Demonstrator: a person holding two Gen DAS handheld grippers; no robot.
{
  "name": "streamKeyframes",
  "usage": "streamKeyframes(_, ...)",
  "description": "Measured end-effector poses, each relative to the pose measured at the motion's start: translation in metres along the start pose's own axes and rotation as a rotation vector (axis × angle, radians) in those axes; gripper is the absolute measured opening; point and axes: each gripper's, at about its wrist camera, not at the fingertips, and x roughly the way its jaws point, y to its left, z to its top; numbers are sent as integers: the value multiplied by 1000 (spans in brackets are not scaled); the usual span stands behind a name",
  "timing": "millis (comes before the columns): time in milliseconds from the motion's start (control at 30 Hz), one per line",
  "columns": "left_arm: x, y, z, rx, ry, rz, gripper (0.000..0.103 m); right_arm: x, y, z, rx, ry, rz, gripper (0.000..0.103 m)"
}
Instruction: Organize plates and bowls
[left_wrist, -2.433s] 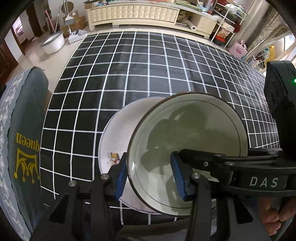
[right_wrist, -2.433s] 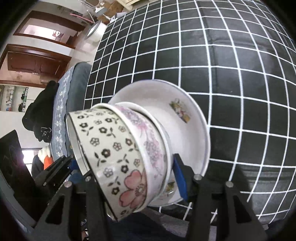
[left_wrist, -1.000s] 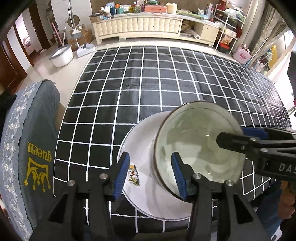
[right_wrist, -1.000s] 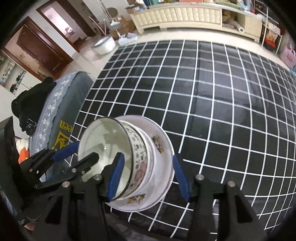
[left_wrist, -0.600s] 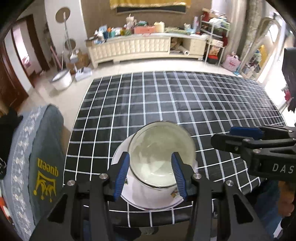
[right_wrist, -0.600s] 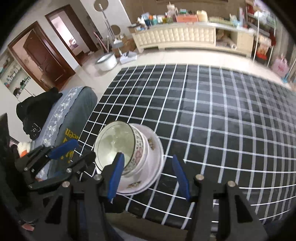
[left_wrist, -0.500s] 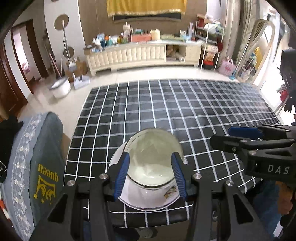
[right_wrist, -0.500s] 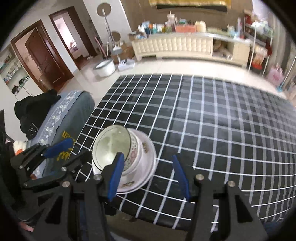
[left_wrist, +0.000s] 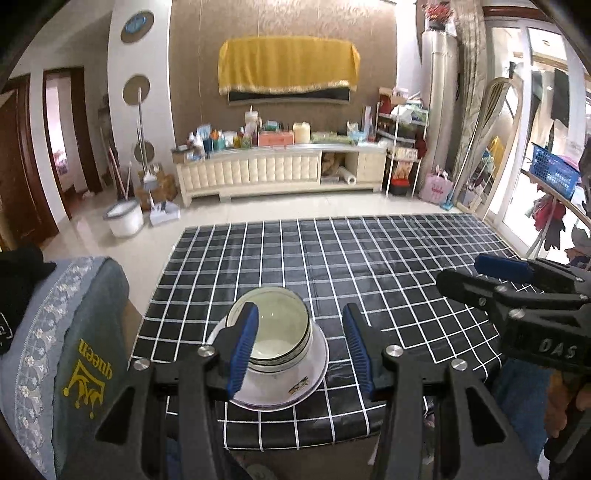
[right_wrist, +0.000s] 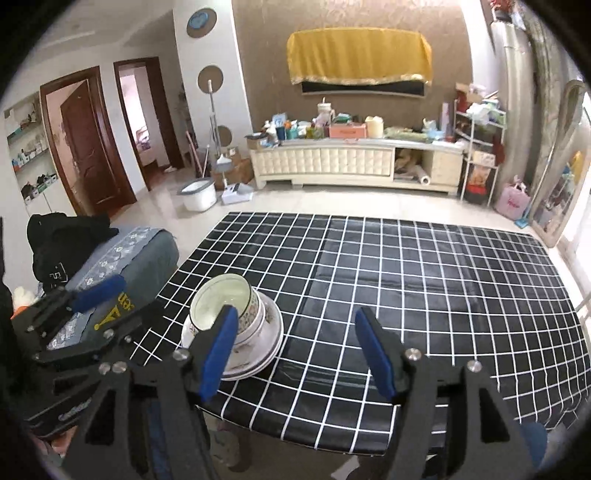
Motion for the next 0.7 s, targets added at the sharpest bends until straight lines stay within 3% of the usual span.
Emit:
streamKeyframes(67, -14, -7, -4, 12, -55, 15, 68, -9, -1, -6, 6, -31, -5, 74)
streamKeyframes(200, -35, -13, -13, 16, -124, 23, 75, -31, -3, -16, 4, -102, -42, 94)
streamKeyframes(300, -46, -15, -18, 10, -168, 39, 80, -44, -5, -21, -9, -144, -73, 100)
streamKeyframes(500, -72, -28, -31, 47, -278, 95, 86, -66, -4, -46, -17, -200, -126, 103)
streamKeyframes(633, -75, -29, -40, 44, -265, 80, 92, -69, -3, -61, -34, -194, -174, 103)
streamKeyframes(700, -76, -29, -47, 25, -251, 66, 100, -69, -4, -68, -20, -183, -170, 103)
